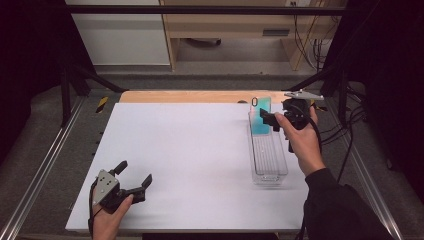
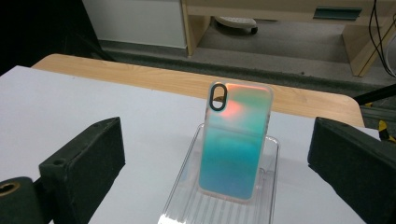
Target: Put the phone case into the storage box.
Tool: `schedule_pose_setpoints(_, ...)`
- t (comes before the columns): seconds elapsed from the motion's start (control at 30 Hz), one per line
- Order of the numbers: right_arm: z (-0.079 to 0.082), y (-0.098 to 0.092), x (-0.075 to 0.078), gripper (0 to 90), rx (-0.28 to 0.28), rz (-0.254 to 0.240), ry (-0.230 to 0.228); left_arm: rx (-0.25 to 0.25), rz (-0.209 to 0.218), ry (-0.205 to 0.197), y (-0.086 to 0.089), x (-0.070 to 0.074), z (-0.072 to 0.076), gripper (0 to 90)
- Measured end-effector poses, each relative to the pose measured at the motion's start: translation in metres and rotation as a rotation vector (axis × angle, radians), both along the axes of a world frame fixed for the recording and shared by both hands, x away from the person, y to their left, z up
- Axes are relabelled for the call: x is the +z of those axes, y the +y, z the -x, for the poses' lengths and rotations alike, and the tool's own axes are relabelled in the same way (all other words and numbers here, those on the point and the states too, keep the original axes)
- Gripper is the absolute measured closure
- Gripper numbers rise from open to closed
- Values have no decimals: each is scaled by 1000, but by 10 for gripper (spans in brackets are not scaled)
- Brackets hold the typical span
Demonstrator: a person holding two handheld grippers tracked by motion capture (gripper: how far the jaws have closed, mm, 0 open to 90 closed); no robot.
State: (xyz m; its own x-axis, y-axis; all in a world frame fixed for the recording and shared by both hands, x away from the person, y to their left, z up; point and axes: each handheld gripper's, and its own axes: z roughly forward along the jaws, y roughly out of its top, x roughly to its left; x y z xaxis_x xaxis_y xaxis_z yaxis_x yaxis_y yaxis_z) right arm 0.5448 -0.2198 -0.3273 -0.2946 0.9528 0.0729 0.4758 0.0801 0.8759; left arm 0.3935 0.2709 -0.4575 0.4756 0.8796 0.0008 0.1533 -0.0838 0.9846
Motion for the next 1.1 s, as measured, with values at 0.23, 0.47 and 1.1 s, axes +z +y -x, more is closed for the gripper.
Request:
schedule_pose_setpoints(0.23, 7, -5, 1, 48, 29, 0, 9, 10, 6, -2, 3, 0, 0, 25)
schedule_pose_setpoints(0.47, 14, -10, 5, 52, 51, -18, -9, 19, 10, -5, 6, 0, -1, 25)
schedule_pose_setpoints(1.1, 43, -42, 4, 59, 12, -68, -170, 85, 42, -16, 31, 1, 0, 23)
